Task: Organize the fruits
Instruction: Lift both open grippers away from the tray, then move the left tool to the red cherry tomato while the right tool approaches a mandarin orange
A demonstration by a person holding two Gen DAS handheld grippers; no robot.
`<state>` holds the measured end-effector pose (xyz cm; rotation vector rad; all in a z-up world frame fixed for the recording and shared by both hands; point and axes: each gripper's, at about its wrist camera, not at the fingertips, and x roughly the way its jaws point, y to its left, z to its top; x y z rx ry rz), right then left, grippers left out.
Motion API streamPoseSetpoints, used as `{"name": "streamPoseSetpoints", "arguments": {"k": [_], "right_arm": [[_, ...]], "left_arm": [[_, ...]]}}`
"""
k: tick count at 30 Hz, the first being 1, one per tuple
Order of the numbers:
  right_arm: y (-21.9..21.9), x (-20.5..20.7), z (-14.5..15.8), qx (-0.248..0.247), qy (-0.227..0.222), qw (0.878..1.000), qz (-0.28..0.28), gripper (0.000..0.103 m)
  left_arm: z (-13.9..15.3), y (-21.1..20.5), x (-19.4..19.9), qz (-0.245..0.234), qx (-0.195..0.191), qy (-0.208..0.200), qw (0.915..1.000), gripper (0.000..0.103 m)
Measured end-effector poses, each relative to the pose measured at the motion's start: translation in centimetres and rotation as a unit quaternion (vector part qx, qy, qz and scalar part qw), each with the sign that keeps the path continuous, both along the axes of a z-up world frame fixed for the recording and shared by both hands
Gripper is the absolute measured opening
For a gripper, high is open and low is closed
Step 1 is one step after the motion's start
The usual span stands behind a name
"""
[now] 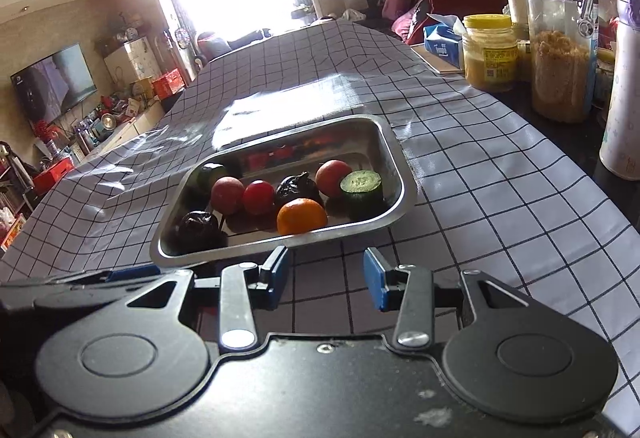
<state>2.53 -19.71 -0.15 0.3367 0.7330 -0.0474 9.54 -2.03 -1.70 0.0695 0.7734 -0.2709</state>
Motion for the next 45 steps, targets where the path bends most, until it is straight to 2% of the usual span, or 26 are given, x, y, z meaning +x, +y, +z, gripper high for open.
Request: {"name": "streamPoseSetpoints", "arguments": {"k": [4, 9, 12, 18, 21, 23, 25, 31, 36, 41, 45], "right_arm": [[-0.3, -1.3, -0.1, -0.002, -0.001, 1.0, 0.001, 0.044], [-0.2, -2.8, 0.0, -0.006, -0.004, 1.0, 0.009, 0.044], [0.2, -3.5, 0.0, -0.007, -0.003, 1.0, 0.028, 0.044], [1.3, -5.3, 0.2, -0.031, -0.008, 0.997, 0.075, 0.044], [2.0, -5.8, 0.4, -0.039, -0.013, 0.994, 0.105, 0.045], [2.7, -6.1, 0.3, -0.046, -0.011, 0.992, 0.121, 0.046], [3.3, -6.2, 0.1, -0.052, -0.01, 0.99, 0.132, 0.048], [4.1, -6.2, -0.7, -0.061, 0.009, 0.988, 0.14, 0.05], [4.4, -6.1, -1.2, -0.062, 0.025, 0.988, 0.139, 0.051], [4.3, -5.8, -1.4, -0.057, 0.035, 0.988, 0.138, 0.051], [4.1, -5.5, -1.6, -0.05, 0.045, 0.989, 0.132, 0.051]], "left_arm": [[0.2, 0.2, -0.4, -0.007, -0.007, -0.008, 0.9999, 0.059], [0.1, -0.2, -0.5, -0.034, -0.01, 0.005, 0.9994, 0.06], [-0.2, -0.6, -0.5, -0.037, 0.0, 0.007, 0.9993, 0.06], [-0.7, -0.4, 0.1, -0.029, -0.003, 0.027, 0.9992, 0.06], [-1.0, 0.1, 0.6, -0.026, -0.019, 0.042, 0.9986, 0.057], [-1.0, 0.5, 0.8, -0.032, -0.041, 0.054, 0.9972, 0.05], [-1.0, 0.7, 1.0, -0.031, -0.054, 0.061, 0.9962, 0.049], [-0.8, 0.5, 0.6, -0.032, -0.047, 0.048, 0.9972, 0.044], [-0.8, 0.2, 0.5, -0.033, -0.038, 0.043, 0.9978, 0.045], [-1.0, 0.5, 0.8, -0.018, -0.041, 0.043, 0.9981, 0.055], [-1.0, 0.5, 0.9, -0.02, -0.043, 0.044, 0.9979, 0.055]]}}
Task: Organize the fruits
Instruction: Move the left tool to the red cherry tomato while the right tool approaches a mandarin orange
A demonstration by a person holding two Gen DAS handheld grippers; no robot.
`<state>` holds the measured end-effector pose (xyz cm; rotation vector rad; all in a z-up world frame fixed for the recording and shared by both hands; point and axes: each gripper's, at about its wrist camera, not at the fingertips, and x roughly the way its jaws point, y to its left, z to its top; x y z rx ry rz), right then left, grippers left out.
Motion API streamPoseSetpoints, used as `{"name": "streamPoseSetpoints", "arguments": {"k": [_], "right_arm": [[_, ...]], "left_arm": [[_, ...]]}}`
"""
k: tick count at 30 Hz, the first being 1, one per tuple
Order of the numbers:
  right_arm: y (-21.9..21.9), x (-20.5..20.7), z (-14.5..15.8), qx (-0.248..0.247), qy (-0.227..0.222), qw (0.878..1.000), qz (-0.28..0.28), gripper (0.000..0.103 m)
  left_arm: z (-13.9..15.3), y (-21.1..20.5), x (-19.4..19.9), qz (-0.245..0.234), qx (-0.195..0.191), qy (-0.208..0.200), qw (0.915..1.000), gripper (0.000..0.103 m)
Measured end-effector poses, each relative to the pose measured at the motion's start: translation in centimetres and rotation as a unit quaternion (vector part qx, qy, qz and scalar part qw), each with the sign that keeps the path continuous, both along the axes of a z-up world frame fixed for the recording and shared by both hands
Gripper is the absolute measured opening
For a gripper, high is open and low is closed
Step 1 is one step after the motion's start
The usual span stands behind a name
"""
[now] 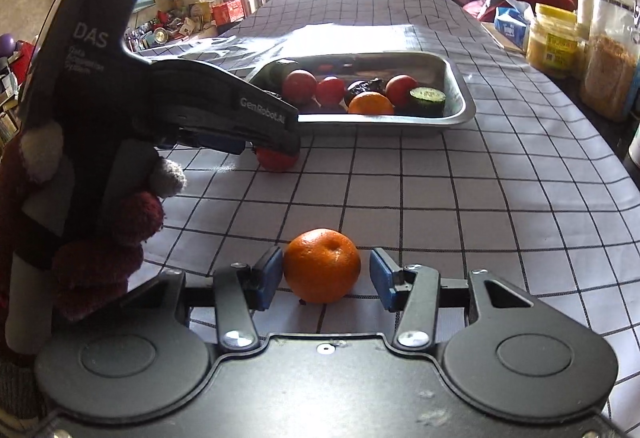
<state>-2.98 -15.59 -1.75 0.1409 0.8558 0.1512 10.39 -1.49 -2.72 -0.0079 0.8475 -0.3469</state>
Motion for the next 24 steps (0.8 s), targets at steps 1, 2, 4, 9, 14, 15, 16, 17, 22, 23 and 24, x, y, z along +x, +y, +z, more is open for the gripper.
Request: {"name": "streamPoseSetpoints", "arguments": {"k": [1, 2, 4, 9, 14, 15, 16, 17, 22, 23, 24], "right_arm": [[-0.1, 0.0, 0.0, 0.002, 0.0, 1.0, -0.001, 0.051], [-0.1, 0.0, 0.0, 0.004, 0.0, 1.0, -0.001, 0.051], [-0.1, 0.0, -0.1, 0.005, 0.001, 1.0, -0.001, 0.051], [-0.1, 0.0, -0.1, 0.01, 0.003, 1.0, 0.003, 0.043], [-1.2, 0.3, -0.3, 0.047, 0.007, 0.999, -0.01, 0.043], [-1.5, 0.3, -0.4, 0.055, 0.007, 0.998, -0.015, 0.043], [-1.8, 0.3, -0.4, 0.065, 0.007, 0.998, -0.02, 0.043], [-2.0, 0.4, -0.5, 0.073, 0.008, 0.997, -0.021, 0.043], [-1.6, 0.3, -0.5, 0.065, 0.0, 0.997, -0.028, 0.043], [-1.4, 0.2, -0.4, 0.058, -0.004, 0.998, -0.027, 0.042], [-1.1, 0.1, -0.3, 0.049, -0.01, 0.998, -0.026, 0.042]], "left_arm": [[0.0, -0.1, -0.1, -0.001, 0.002, -0.002, 1.0, 0.055], [0.0, -0.2, -0.2, -0.002, 0.005, -0.005, 1.0, 0.055], [0.1, -0.4, -0.4, -0.005, 0.01, -0.012, 0.9999, 0.055], [0.2, -0.9, -0.8, -0.014, 0.021, -0.029, 0.9993, 0.055], [0.1, -1.2, -0.9, -0.021, 0.028, -0.034, 0.9988, 0.052], [0.1, -1.3, -1.0, -0.024, 0.031, -0.036, 0.9986, 0.05], [0.1, -1.5, -1.0, -0.028, 0.034, -0.036, 0.9984, 0.045], [0.1, -1.6, -1.1, -0.028, 0.037, -0.039, 0.9981, 0.044], [0.2, -1.6, -1.3, -0.031, 0.037, -0.048, 0.9977, 0.039], [0.2, -1.6, -1.3, -0.031, 0.036, -0.049, 0.9976, 0.039], [0.2, -1.6, -1.3, -0.032, 0.036, -0.049, 0.9976, 0.038]]}}
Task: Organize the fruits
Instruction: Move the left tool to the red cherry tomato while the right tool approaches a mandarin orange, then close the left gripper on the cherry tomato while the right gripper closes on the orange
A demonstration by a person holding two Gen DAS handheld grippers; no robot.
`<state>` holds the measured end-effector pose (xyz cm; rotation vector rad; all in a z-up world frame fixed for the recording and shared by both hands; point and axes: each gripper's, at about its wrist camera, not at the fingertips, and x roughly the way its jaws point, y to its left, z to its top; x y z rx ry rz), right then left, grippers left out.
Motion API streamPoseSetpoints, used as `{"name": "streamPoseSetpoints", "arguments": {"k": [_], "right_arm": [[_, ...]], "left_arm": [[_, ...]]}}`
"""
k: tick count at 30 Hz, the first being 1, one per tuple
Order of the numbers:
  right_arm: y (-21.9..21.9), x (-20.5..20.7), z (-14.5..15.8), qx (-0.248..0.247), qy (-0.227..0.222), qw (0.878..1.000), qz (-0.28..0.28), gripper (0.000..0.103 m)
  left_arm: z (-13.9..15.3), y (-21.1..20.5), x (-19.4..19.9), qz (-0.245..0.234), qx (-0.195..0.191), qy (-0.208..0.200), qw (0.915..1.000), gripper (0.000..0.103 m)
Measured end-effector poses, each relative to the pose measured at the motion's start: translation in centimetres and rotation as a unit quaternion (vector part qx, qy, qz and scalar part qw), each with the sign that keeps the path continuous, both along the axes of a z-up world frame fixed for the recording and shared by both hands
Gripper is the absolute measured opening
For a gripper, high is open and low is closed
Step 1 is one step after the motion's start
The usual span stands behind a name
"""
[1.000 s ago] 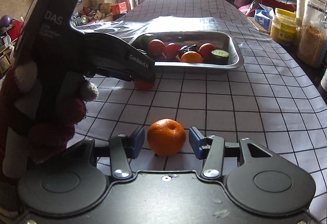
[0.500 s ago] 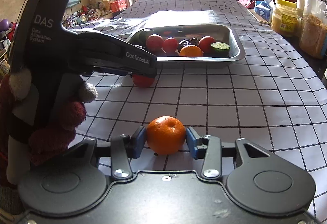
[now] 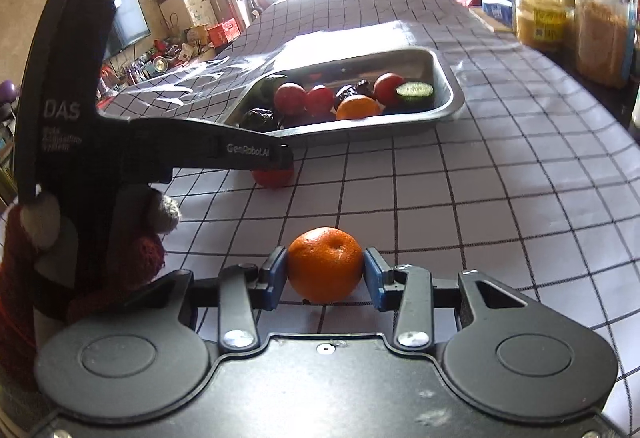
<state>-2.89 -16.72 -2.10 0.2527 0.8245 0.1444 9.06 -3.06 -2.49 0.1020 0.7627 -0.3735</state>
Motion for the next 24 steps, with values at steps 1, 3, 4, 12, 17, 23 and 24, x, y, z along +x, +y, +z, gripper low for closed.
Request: {"name": "streamPoseSetpoints", "arguments": {"k": [1, 3, 4, 12, 17, 23, 24], "right_arm": [[0.2, -0.2, 0.1, -0.01, -0.007, 1.0, -0.001, 0.042], [0.5, -0.5, 0.2, -0.024, -0.02, 1.0, -0.004, 0.042], [0.5, -0.7, 0.3, -0.028, -0.027, 0.999, -0.008, 0.042], [0.1, -1.1, 0.5, -0.037, -0.049, 0.997, -0.042, 0.042], [-0.2, -1.0, 0.6, -0.034, -0.047, 0.997, -0.049, 0.042], [-0.8, -0.7, 0.4, -0.014, -0.039, 0.998, -0.056, 0.042], [-0.9, -0.6, 0.3, -0.011, -0.038, 0.998, -0.058, 0.042]], "left_arm": [[0.0, 0.0, 0.0, 0.0, -0.001, 0.0, 1.0, 0.038], [0.1, 0.1, 0.0, 0.0, -0.004, 0.001, 1.0, 0.037], [0.1, 0.2, 0.0, 0.0, -0.005, 0.001, 1.0, 0.037], [0.0, -0.4, -0.3, -0.013, 0.009, -0.001, 0.9999, 0.058], [-0.3, -0.7, -0.3, -0.012, 0.021, 0.002, 0.9997, 0.061], [-1.1, -1.3, -0.1, -0.013, 0.043, 0.012, 0.9989, 0.047], [-1.0, -1.4, -0.3, -0.008, 0.05, 0.0, 0.9987, 0.044]]}}
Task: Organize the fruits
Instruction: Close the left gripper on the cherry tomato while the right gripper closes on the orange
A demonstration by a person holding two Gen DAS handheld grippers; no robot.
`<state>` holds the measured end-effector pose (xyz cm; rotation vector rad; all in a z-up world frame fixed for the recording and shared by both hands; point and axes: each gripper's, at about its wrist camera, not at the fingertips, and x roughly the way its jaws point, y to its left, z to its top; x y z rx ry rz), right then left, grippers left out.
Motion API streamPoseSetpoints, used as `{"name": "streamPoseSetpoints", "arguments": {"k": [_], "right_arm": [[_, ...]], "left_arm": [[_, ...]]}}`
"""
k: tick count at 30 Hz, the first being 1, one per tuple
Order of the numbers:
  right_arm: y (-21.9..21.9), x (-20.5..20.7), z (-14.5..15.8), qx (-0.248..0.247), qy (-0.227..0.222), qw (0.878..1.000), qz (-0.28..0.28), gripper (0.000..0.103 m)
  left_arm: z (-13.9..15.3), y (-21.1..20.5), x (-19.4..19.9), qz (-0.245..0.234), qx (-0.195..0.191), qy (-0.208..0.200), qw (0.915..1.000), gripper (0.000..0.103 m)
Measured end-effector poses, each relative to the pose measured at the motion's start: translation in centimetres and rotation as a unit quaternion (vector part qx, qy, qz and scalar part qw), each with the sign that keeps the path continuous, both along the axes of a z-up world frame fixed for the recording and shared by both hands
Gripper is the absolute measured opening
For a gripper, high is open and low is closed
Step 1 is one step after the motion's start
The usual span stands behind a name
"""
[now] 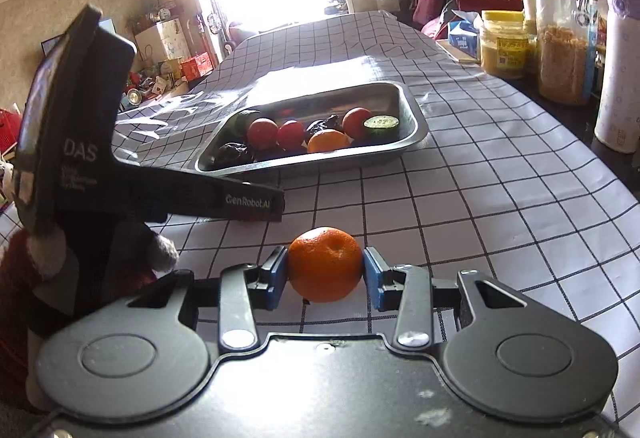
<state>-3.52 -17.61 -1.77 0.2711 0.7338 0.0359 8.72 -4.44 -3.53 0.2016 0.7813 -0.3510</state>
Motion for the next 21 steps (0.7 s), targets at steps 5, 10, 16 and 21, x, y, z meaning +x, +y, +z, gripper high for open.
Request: {"name": "streamPoseSetpoints", "arguments": {"k": [5, 10, 16, 21], "right_arm": [[-0.4, 0.0, -0.2, 0.016, 0.002, 1.0, -0.004, 0.042], [-1.0, 0.2, -0.3, 0.036, 0.008, 0.999, -0.014, 0.042], [-1.0, 0.0, -0.3, 0.032, 0.006, 0.999, -0.026, 0.042], [-1.2, -0.1, -0.4, 0.033, 0.006, 0.998, -0.044, 0.042]], "left_arm": [[0.3, 0.5, 0.2, -0.01, -0.024, 0.008, 0.9996, 0.044], [0.7, 0.9, 0.2, 0.003, -0.036, -0.002, 0.9994, 0.044], [1.2, 0.9, -0.1, 0.009, -0.047, -0.021, 0.9986, 0.044], [1.9, 0.3, -1.4, -0.001, -0.036, -0.067, 0.9971, 0.044]]}}
